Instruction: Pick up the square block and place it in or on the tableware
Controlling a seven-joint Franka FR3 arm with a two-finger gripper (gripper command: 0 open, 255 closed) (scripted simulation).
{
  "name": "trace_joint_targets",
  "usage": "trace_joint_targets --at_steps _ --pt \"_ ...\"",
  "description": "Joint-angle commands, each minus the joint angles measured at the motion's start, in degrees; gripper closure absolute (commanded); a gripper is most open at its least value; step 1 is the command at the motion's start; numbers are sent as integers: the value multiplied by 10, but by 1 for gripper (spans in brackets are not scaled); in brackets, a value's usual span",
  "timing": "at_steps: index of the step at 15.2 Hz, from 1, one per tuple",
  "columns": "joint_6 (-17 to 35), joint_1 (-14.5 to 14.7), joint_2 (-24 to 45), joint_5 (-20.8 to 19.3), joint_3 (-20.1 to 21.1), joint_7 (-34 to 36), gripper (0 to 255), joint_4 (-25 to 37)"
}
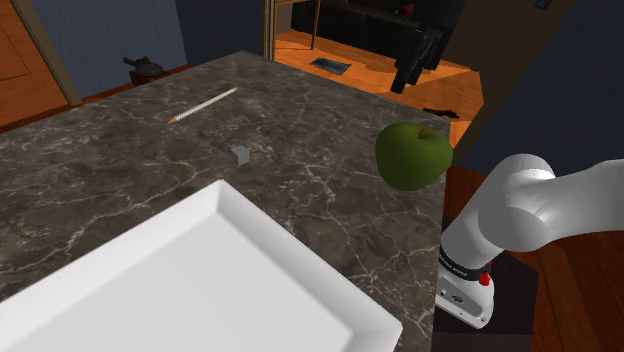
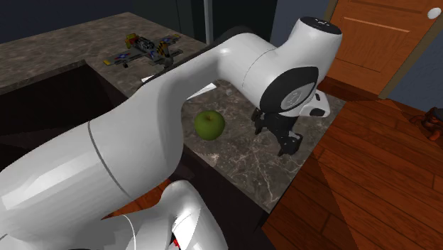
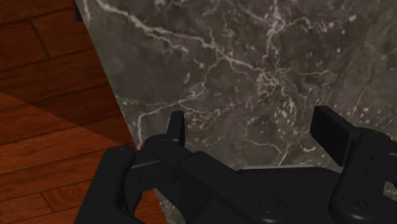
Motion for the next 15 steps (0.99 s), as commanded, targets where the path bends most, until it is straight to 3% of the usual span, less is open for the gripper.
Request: trace_joint_targets --at_steps 1,15 --pt "0 0 0 0 0 0 0 0" --pt "81 80 196 27 144 25 0 131"
